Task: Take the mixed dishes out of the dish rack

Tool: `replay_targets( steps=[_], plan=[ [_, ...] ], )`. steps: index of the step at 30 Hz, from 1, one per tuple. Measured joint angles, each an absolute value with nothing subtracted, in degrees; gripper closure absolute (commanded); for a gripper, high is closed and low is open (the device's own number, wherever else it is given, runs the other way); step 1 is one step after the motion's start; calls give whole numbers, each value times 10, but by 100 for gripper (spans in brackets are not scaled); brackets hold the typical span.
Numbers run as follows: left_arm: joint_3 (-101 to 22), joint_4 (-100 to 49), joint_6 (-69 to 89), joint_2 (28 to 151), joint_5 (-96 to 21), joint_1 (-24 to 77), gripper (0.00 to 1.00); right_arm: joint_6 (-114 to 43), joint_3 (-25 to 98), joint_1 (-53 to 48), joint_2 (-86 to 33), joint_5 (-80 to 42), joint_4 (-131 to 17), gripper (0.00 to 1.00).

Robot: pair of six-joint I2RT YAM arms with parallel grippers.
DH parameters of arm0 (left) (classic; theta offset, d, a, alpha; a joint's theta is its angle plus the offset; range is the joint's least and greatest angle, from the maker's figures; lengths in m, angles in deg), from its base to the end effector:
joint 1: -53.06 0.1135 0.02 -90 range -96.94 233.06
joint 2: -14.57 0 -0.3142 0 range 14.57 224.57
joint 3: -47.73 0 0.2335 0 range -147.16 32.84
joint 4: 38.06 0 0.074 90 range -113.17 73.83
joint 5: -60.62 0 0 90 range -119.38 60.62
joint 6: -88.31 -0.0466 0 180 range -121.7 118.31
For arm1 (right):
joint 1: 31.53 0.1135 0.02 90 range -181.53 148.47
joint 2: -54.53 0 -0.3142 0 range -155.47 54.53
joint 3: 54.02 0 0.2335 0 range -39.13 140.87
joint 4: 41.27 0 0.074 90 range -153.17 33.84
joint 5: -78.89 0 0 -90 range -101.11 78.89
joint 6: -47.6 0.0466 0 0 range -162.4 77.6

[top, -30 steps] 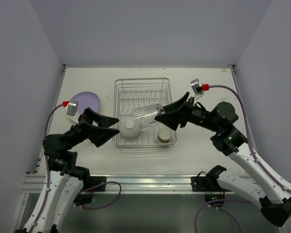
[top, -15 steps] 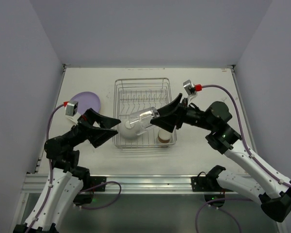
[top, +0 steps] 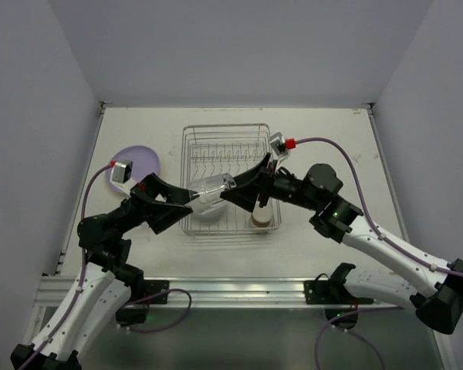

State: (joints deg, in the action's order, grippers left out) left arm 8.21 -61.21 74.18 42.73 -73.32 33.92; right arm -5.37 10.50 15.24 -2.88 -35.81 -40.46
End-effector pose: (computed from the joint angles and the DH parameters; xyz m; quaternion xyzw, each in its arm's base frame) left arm 0.0466 -0.0504 0.3687 0.0862 0.5372 -0.7228 0.4260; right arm 0.1212 0.1574 0.4232 -0.2152 0.6254 0.5966 0.4546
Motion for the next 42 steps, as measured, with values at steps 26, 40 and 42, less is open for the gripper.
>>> replay_targets(
  steps=[26, 40, 42],
  plan=[
    [84, -576, 732, 420, -694, 326, 100, -54, 114, 169, -52, -362, -356, 100],
    [-25, -346, 589, 389, -632, 324, 100, -77, 124, 165, -55, -310, -412, 2],
    [-71, -268, 540, 385, -590, 324, 100, -83, 124, 165, -54, -299, -425, 1]
  ],
)
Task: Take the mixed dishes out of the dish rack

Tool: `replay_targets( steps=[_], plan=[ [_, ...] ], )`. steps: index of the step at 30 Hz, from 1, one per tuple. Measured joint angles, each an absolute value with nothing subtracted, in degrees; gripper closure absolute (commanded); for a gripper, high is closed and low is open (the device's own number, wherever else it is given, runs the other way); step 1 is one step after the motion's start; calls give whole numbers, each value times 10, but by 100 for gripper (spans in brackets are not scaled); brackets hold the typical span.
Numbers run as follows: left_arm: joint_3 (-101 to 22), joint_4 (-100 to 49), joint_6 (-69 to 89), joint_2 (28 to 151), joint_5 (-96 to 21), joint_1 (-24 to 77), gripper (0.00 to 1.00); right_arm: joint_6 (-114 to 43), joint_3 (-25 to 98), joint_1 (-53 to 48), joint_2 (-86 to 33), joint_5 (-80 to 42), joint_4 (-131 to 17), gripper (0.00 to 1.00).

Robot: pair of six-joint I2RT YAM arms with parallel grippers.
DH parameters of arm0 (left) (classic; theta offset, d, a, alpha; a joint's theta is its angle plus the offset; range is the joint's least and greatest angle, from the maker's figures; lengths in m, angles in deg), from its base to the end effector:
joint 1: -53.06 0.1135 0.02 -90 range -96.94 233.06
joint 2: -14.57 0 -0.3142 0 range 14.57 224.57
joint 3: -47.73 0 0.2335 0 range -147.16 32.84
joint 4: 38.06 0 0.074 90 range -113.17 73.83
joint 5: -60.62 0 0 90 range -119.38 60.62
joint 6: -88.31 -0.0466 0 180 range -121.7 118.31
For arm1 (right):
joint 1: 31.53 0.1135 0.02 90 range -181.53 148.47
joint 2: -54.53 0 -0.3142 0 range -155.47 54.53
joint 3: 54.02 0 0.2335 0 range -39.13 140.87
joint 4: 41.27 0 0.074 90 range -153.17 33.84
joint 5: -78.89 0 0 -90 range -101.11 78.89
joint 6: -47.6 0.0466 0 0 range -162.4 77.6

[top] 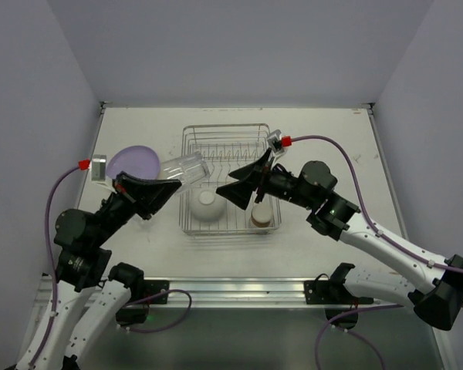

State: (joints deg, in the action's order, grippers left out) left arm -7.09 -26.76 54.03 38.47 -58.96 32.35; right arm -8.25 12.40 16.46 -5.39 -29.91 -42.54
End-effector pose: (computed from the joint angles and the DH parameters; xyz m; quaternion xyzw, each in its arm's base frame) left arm 0.0302 -0.0360 0.3992 0.0314 0.5941 -0.6044 0.5298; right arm 0.1308 0.1677 0.4226 -0.1999 0.6457 0.5618 0.4770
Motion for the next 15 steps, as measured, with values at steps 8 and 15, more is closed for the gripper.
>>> replay_targets(
  steps=[8, 15],
  plan=[
    [-171, -52, 403, 392, -439, 324, 100, -104, 161, 165, -64, -254, -503, 2],
    [-195, 74, 324, 471, -372, 324, 100, -117, 212, 165, -102, -195, -585, 2]
  ],
)
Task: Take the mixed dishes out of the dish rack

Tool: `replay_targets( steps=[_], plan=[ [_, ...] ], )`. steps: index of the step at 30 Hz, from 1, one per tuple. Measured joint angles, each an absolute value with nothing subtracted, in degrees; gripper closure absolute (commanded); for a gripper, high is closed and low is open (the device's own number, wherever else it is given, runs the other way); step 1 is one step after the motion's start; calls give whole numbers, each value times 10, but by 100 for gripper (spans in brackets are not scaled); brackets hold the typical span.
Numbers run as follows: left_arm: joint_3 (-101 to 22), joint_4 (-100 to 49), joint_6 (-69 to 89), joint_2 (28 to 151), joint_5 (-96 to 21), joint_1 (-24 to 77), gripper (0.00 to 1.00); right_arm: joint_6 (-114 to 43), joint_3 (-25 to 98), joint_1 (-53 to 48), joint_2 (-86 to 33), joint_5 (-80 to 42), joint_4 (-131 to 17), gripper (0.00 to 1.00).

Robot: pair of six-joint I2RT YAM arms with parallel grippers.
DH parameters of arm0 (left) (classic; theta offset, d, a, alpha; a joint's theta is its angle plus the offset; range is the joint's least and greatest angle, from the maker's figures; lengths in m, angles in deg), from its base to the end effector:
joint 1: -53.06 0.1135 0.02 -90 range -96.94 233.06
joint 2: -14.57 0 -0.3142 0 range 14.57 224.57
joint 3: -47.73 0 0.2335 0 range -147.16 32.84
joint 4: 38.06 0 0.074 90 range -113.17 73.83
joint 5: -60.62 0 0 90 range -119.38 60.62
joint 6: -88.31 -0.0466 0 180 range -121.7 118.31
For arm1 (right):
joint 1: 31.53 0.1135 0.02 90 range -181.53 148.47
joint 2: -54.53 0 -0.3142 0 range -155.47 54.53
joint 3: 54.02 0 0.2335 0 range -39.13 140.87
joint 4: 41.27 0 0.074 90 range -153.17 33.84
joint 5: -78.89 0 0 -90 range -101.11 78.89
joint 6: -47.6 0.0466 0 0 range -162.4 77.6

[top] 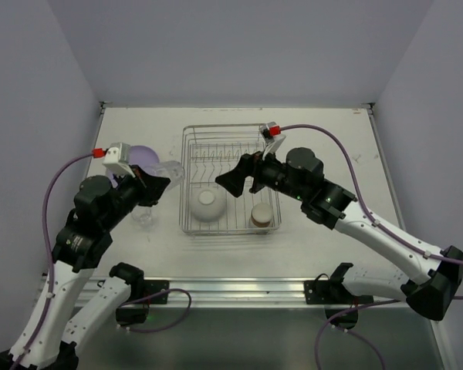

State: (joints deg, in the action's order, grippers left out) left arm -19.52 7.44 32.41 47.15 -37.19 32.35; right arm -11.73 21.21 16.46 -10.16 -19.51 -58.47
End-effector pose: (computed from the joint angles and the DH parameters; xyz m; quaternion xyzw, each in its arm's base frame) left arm 0.0589 -0.0290 0.3929 -0.0465 0.7687 -0.3392 0.5402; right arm 0.1519 0.1788 0.4263 -0.1603 0.7292 0.4626 0.4782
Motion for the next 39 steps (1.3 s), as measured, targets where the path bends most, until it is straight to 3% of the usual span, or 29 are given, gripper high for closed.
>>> replay_targets(
  steps=[8, 19, 39],
  plan=[
    [-246, 177, 224, 615, -290, 324, 100, -129, 229, 164, -128, -161, -645, 2],
    [-252, 197, 165, 668, -145, 324, 100, -137, 229, 163, -128, -145, -660, 2],
    [-235, 135, 151, 823, -140, 324, 100, -146, 224, 142, -105, -136, -661, 2]
  ],
)
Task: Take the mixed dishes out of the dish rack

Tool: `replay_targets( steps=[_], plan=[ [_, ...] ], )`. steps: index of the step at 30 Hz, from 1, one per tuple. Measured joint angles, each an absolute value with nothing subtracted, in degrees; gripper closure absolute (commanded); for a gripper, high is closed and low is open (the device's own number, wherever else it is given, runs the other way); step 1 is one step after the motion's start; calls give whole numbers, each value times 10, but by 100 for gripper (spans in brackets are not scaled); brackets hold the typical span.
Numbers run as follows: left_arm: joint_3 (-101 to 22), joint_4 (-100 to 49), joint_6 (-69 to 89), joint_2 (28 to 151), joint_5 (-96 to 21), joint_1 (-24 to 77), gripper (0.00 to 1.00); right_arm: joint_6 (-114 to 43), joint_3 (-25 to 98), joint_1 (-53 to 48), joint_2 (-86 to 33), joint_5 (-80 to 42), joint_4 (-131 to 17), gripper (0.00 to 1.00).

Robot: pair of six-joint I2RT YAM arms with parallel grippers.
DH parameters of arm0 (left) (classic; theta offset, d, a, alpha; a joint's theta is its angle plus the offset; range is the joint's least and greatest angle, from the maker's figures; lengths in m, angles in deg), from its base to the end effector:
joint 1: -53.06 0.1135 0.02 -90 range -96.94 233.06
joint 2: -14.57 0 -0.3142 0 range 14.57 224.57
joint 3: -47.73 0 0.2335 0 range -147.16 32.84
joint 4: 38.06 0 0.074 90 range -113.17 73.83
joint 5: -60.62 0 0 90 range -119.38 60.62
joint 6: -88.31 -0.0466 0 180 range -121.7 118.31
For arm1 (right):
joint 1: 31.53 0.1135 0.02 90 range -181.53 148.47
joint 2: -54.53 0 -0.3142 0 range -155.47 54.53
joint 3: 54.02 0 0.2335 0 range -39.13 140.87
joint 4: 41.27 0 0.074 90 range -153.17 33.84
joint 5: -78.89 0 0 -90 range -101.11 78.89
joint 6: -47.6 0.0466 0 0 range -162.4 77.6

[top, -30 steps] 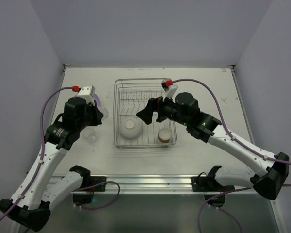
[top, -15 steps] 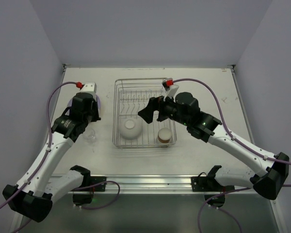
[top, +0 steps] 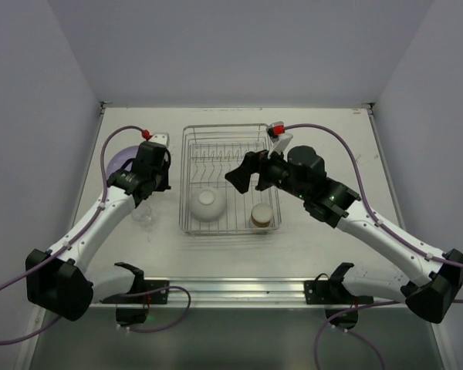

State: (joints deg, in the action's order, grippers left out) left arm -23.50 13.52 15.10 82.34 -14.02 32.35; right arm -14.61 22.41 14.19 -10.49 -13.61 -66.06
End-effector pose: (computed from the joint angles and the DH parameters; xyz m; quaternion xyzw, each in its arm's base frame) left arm 0.2042 -0.0640 0.3299 -0.0161 0.9267 0.0043 0.3755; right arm 0.1616 0.1686 0.4166 -0.1356 0.7728 0.3846 0.4863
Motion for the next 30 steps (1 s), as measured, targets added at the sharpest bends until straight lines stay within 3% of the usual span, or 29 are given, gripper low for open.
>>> replay_targets(
  steps=[20, 27, 30],
  plan=[
    [-226, 123, 140, 942, -145, 324, 100, -153, 194, 119, -61, -137, -661, 2],
    [-226, 123, 137, 953, -158, 324, 95, -155, 184, 114, -54, -137, -661, 2],
    [-226, 124, 137, 960, -161, 324, 87, -155, 184, 111, -50, -137, -661, 2]
  ],
)
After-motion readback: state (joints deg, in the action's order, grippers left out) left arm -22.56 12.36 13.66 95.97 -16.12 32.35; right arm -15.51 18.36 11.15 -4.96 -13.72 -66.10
